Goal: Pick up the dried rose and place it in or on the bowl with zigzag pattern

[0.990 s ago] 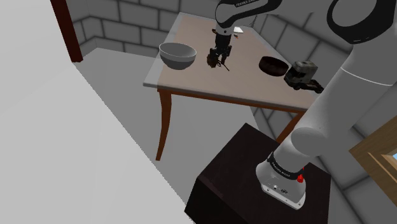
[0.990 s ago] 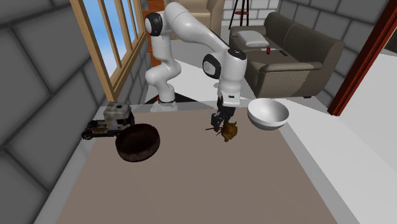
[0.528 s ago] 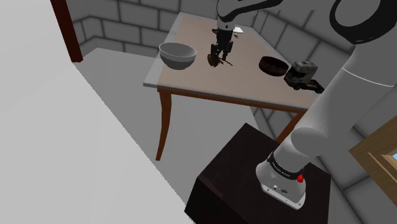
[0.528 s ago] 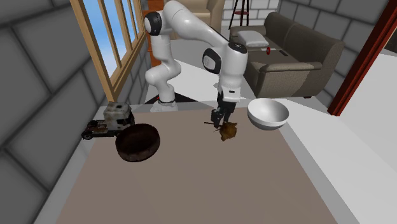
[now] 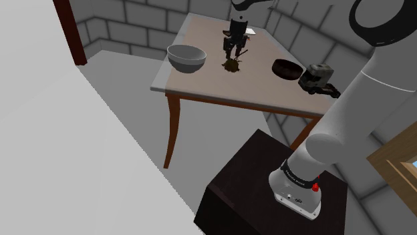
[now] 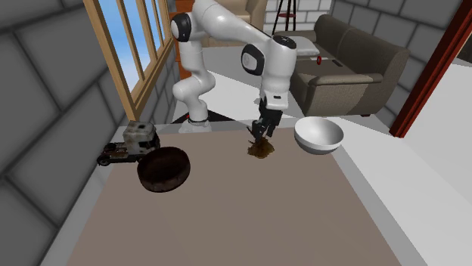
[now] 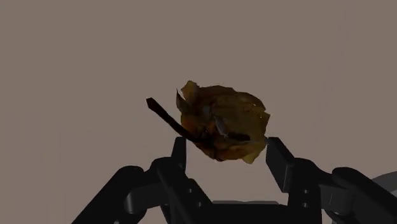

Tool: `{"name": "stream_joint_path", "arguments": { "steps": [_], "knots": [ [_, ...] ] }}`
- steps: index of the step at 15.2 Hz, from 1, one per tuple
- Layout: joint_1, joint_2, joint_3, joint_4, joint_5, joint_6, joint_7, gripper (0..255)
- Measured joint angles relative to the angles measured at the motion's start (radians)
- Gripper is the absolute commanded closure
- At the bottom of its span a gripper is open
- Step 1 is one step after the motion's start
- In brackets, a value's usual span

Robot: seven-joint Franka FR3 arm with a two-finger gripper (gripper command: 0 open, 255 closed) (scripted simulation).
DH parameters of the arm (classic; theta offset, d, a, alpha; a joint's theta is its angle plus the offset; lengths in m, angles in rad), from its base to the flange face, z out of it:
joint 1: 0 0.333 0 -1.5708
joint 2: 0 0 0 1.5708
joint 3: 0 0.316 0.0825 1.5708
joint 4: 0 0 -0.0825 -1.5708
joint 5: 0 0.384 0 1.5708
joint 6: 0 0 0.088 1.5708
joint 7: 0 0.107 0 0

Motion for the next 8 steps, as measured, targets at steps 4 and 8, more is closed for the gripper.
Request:
{"name": "stream_joint_path", "arguments": {
  "steps": [4, 8],
  "knots": [
    [0.0, -0.001, 0.0, 0.054, 0.001, -0.054, -0.006, 255],
    [0.0, -0.002, 0.0, 0.081, 0.001, -0.082, -0.008, 0]
  ]
}}
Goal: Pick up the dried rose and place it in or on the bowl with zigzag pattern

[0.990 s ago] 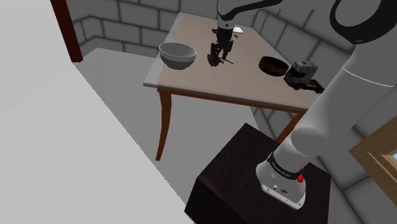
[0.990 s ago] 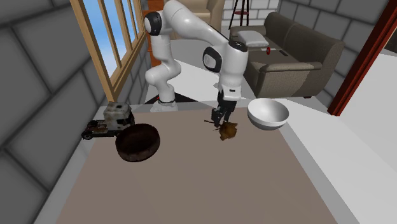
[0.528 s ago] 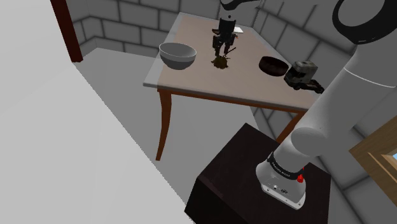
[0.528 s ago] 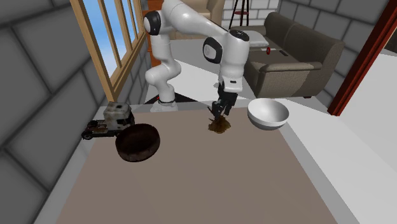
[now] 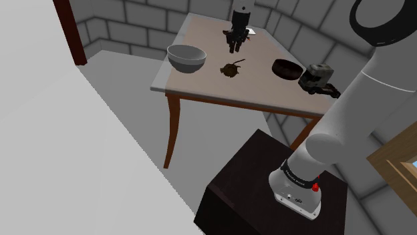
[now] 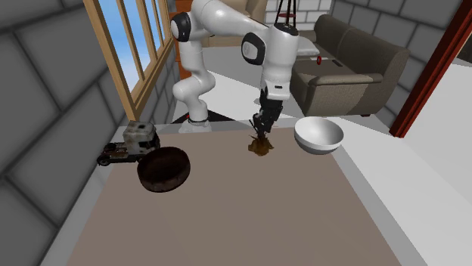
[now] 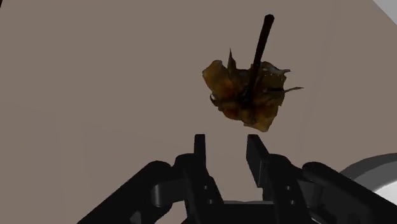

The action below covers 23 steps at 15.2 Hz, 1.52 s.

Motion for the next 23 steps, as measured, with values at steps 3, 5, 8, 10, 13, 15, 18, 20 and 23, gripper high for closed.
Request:
{"name": "stream_joint_path", "arguments": {
  "steps": [3, 5, 8, 10, 13, 15, 18, 20, 23],
  "knots": [
    [0.025, -0.092, 0.027, -0.116, -0.039, 0.052, 0.129, 0],
    [0.041, -0.15, 0.054, -0.189, -0.067, 0.086, 0.237, 0],
    [0.042, -0.167, 0.06, -0.242, -0.078, 0.128, 0.275, 0],
    [0.041, -0.168, 0.059, -0.269, -0.081, 0.154, 0.281, 0],
    [0.037, -0.161, 0.054, -0.302, -0.084, 0.195, 0.282, 0],
    [0.037, -0.159, 0.054, -0.306, -0.084, 0.201, 0.282, 0],
    [0.037, -0.158, 0.054, -0.307, -0.084, 0.203, 0.282, 0],
    [0.037, -0.158, 0.054, -0.308, -0.084, 0.204, 0.282, 255],
    [0.037, -0.158, 0.054, -0.308, -0.084, 0.204, 0.282, 255]
  ]
}}
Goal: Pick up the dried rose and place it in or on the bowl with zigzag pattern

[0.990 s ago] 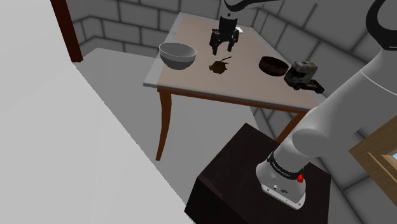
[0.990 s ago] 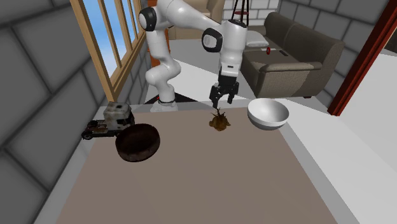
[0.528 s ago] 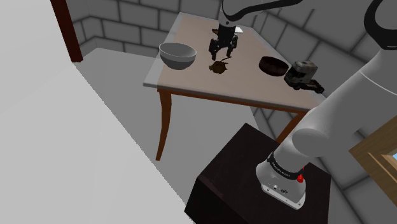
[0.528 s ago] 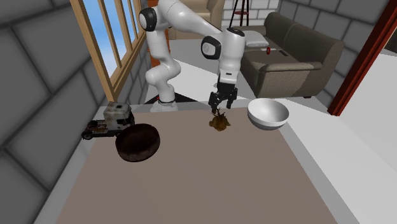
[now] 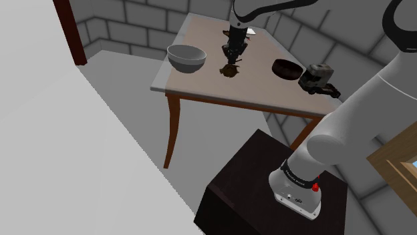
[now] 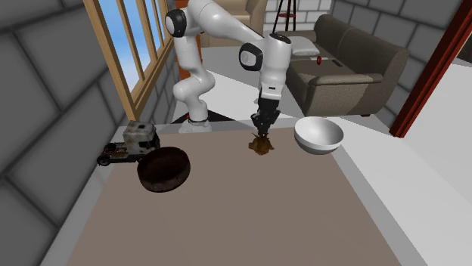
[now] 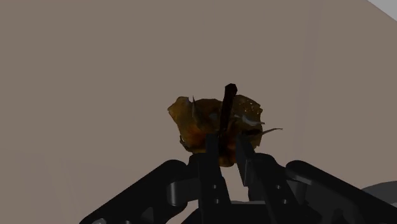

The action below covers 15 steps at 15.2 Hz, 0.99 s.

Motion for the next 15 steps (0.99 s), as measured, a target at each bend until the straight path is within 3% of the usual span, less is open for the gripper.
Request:
{"name": "stream_joint_path", "arguments": {
  "steps": [7, 15],
  "knots": [
    [0.0, 0.0, 0.0, 0.0, 0.0, 0.0, 0.0, 255],
    [0.001, -0.012, 0.002, 0.078, 0.005, -0.089, -0.013, 255]
  ]
}}
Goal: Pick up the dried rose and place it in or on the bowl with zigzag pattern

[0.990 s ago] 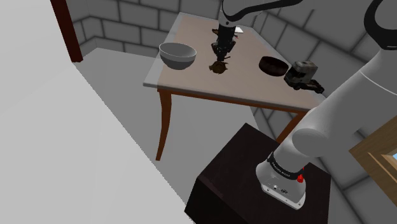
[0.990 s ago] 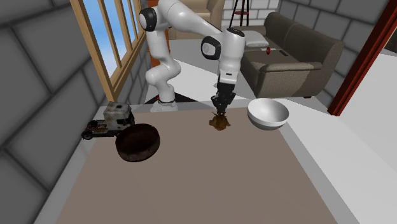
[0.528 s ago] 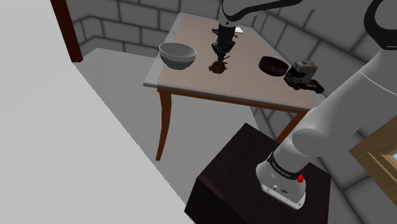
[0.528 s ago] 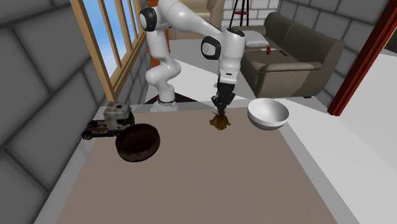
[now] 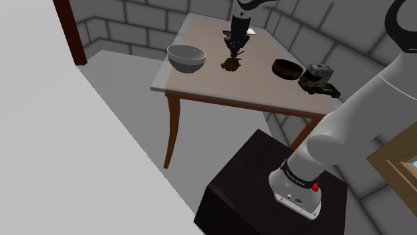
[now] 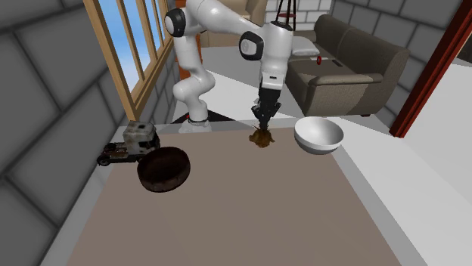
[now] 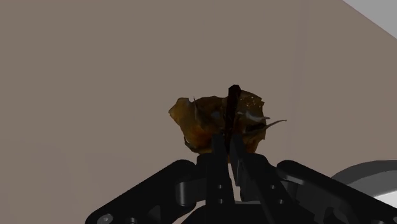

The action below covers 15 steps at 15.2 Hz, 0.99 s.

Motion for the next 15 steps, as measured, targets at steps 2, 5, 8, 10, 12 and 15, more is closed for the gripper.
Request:
{"name": "stream_joint_path", "arguments": {
  "steps": [2, 5, 8, 10, 12, 15],
  "knots": [
    [0.002, 0.001, 0.002, 0.03, 0.002, -0.029, -0.001, 255],
    [0.001, -0.002, 0.001, 0.068, 0.003, -0.069, -0.01, 255],
    [0.001, -0.002, 0.002, 0.107, 0.005, -0.108, -0.016, 255],
    [0.002, -0.001, 0.003, 0.134, 0.005, -0.133, -0.019, 255],
    [0.002, 0.005, 0.003, 0.168, 0.007, -0.161, -0.023, 255],
    [0.002, 0.013, 0.004, 0.218, 0.008, -0.204, -0.029, 255]
  ]
}}
